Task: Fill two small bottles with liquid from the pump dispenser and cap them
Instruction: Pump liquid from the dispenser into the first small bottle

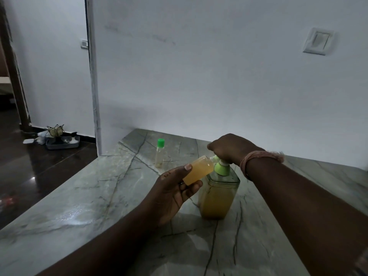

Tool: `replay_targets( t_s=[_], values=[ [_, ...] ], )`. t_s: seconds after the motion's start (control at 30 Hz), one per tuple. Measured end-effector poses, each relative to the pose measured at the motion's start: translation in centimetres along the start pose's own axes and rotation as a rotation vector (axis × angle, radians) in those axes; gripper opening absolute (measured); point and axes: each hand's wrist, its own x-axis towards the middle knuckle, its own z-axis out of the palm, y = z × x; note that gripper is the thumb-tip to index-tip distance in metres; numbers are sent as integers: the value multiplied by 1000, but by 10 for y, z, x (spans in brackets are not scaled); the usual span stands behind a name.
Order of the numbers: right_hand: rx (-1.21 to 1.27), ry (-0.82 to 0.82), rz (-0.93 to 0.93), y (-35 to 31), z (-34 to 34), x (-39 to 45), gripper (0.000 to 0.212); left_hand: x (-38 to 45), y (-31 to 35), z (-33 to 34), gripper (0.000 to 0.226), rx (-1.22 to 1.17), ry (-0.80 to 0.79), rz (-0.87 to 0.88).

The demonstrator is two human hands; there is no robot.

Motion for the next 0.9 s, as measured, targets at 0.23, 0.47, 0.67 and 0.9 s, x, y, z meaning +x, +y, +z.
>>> replay_targets(
  t_s=[0.23,0.47,0.67,0.9],
  values=[
    [64,28,-43,5,7,-1,17,3,-1,-1,48,-18,4,-3],
    [32,-7,12,1,0,-1,23,-1,1,1,51,-7,8,-6],
    [53,37,8,7,6,10,28,3,-2,-2,46,-20,2,1],
    [74,4,9,2,2,-3,27,2,-1,-1,73,-12,-7,4]
  ],
)
